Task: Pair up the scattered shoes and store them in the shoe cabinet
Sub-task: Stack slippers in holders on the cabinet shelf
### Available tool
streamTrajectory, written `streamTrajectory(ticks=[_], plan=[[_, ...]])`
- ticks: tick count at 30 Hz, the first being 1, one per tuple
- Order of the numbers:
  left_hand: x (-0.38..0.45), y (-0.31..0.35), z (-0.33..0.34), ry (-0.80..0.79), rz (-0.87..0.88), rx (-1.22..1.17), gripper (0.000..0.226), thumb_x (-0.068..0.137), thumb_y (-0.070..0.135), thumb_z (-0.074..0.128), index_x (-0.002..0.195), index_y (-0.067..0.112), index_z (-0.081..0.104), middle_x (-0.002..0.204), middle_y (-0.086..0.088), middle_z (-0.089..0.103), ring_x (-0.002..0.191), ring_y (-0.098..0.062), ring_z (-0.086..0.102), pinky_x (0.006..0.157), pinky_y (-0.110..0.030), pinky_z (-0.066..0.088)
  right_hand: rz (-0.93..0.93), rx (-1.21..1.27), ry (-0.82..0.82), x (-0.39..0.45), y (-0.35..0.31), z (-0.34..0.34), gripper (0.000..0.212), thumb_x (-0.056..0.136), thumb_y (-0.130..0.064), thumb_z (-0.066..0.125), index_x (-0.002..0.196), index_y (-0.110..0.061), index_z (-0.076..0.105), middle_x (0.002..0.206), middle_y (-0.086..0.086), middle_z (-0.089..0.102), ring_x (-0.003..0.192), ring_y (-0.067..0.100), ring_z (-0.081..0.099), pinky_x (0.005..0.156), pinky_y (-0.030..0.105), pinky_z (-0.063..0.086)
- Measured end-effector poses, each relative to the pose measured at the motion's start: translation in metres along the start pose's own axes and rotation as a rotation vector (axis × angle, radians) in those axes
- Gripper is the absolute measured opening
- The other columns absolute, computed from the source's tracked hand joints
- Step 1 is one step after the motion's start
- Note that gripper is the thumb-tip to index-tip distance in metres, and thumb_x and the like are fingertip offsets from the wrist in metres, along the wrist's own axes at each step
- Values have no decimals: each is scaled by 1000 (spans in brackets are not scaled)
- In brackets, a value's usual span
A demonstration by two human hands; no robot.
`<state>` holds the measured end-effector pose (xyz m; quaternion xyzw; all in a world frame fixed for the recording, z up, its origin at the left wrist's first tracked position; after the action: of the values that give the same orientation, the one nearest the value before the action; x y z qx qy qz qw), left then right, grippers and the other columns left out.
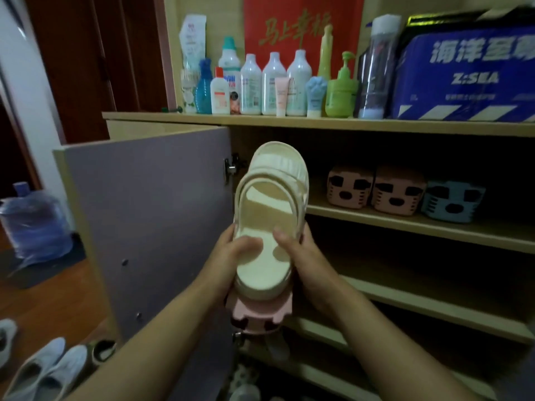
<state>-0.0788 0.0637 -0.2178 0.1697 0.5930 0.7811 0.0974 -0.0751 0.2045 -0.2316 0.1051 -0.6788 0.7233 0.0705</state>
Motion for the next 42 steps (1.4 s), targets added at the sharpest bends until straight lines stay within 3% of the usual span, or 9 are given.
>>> streamTrajectory(ticks=[7, 12, 15, 22, 25, 30, 34, 39, 42], plan=[[37, 8, 8, -34, -15, -24, 44, 80, 21, 64, 124, 24, 67, 113, -14, 74, 100, -32, 72, 76, -37, 59, -85, 105, 209, 27, -15, -10, 68, 72, -61, 70, 134, -43, 48, 122, -4, 70, 109, 19, 69, 91, 41, 58], [58, -8, 12, -1, -286, -96, 43, 81, 24, 62, 121, 9, 68, 111, -21, 73, 98, -37, 73, 72, -38, 59, 160, -35, 338, 42, -11, -19, 85, 62, -65, 65, 140, -54, 34, 141, 5, 49, 118, 34, 59, 96, 56, 51], [73, 11, 18, -13, -302, -53, 40, 85, 26, 59, 120, 8, 67, 108, -20, 74, 96, -36, 74, 78, -41, 59, 251, -39, 412, 64, -30, -27, 77, 68, -44, 60, 143, -37, 42, 130, 13, 59, 106, 37, 65, 92, 54, 55], [81, 56, 10, 81, 80, 342, 47, 94, 44, 55, 140, 36, 51, 122, 6, 70, 105, -17, 70, 88, -40, 55, 398, -11, 436, 120, -75, -27, 35, 95, -20, 42, 118, 0, 60, 109, 19, 70, 101, 34, 67, 92, 45, 55], [83, 55, 13, -8, 201, 437, 57, 98, 34, 58, 147, 50, 36, 130, 19, 60, 113, -7, 63, 91, -33, 54, 461, -90, 406, 132, -87, -32, 25, 96, -23, 43, 98, -5, 60, 90, 16, 69, 82, 30, 65, 67, 32, 50], [120, 60, 4, 81, 229, 575, 47, 104, 29, 48, 146, 47, 40, 118, 16, 59, 96, 3, 57, 69, -16, 42, 367, -527, 494, 144, -92, -39, 72, 86, -45, 57, 147, -14, 34, 145, 17, 44, 122, 40, 53, 95, 47, 52], [146, 52, 4, -7, 141, 426, 43, 105, 26, 49, 144, 44, 46, 118, 15, 66, 90, 2, 67, 64, -16, 49, 120, -774, 513, 137, -82, -43, 88, 81, -64, 53, 152, -34, 11, 153, 14, 21, 129, 43, 43, 100, 50, 47], [163, 45, 1, -6, 150, 384, 43, 100, 15, 53, 134, 40, 59, 109, 17, 73, 84, 4, 71, 61, -11, 52, 4, -1031, 504, 140, -80, -39, 74, 81, -75, 42, 146, -41, 26, 151, 13, 28, 127, 45, 45, 92, 46, 42], [158, 51, 6, -11, 182, 469, 37, 100, 5, 47, 130, 21, 63, 117, 1, 72, 93, -3, 71, 77, -21, 58, 61, -1114, 480, 142, -83, -30, 75, 81, -81, 38, 138, -32, 44, 147, 17, 33, 125, 45, 48, 93, 44, 44]])
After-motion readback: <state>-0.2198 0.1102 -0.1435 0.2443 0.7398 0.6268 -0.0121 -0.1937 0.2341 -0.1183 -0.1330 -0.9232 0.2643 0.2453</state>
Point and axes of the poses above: each hand's wrist, its own x-axis towards the middle knuckle, its own z-axis out of the palm, y = z × x, the point moved 6 cm from there along x, towards the middle knuckle
